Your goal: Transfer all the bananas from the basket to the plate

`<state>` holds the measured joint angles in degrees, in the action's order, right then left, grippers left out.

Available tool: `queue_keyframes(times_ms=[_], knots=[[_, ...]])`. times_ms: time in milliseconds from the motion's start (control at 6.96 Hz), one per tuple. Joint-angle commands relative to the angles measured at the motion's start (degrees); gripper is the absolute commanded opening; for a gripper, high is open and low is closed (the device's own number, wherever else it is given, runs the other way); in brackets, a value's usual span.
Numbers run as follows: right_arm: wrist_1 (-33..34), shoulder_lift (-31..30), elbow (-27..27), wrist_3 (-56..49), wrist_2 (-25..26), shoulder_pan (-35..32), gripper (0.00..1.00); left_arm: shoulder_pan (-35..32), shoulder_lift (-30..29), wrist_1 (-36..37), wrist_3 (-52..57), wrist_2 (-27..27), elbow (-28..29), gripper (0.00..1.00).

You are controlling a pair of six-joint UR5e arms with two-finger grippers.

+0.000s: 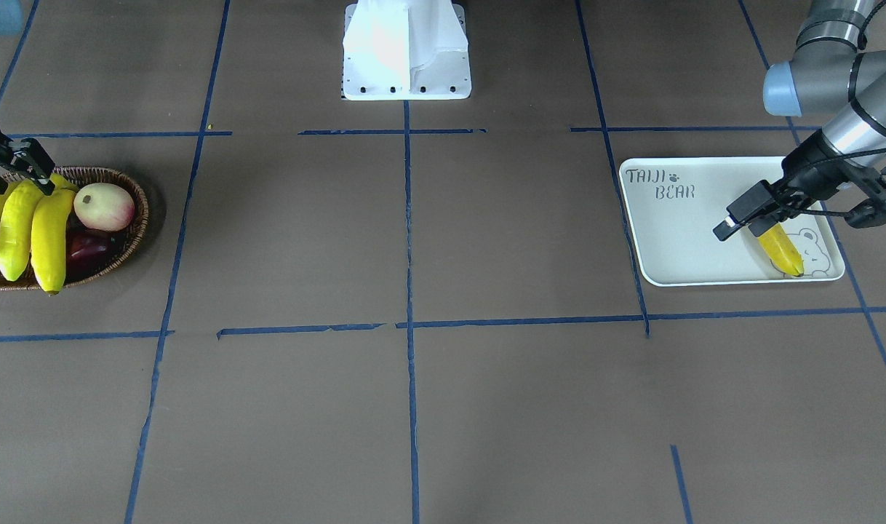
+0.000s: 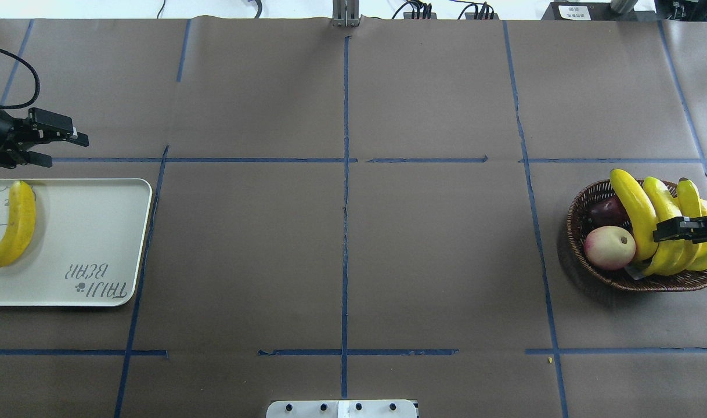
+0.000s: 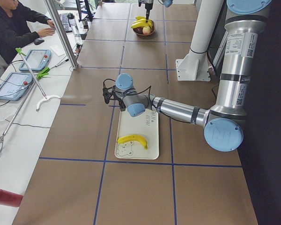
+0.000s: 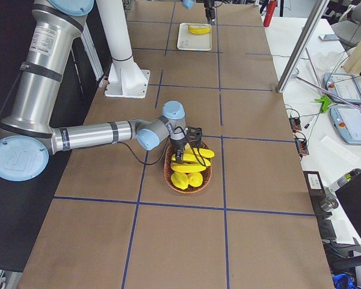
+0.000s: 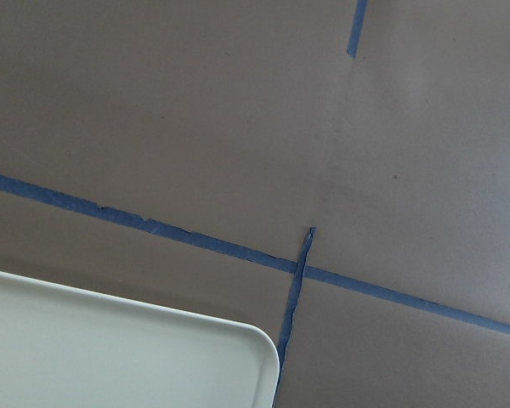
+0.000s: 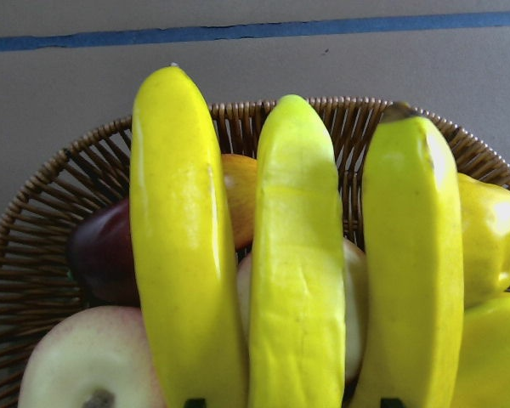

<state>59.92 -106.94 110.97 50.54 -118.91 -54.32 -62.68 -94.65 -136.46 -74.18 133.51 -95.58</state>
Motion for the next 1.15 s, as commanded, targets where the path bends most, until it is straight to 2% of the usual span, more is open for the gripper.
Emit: queue_keyframes(times_ms=[0, 287, 431, 718, 1006], knots=[[-0.2, 1.2, -1.3, 0.0, -0.2, 0.0, 0.62, 0.0, 0.0, 0.0, 0.0, 0.0, 0.0, 0.99], [-0.2, 1.2, -1.0, 0.0, -0.4, -0.1, 0.25, 0.0, 0.0, 0.0, 0.0, 0.0, 0.2, 0.99], [-0.4, 1.2, -0.6, 0.0, -0.4, -0.3, 0.04, 0.0, -0.3, 0.0, 0.0, 0.0, 0.3, 0.99], [-0.4, 0.8, 2.0, -0.1, -0.1, -2.8, 0.02, 0.0, -0.3, 0.0, 0.0, 0.0, 0.3, 0.99], [-0.4, 0.3, 7.7, -0.5, -0.4, -5.3, 0.01, 0.0, -0.4, 0.0, 0.0, 0.1, 0.3, 0.99]])
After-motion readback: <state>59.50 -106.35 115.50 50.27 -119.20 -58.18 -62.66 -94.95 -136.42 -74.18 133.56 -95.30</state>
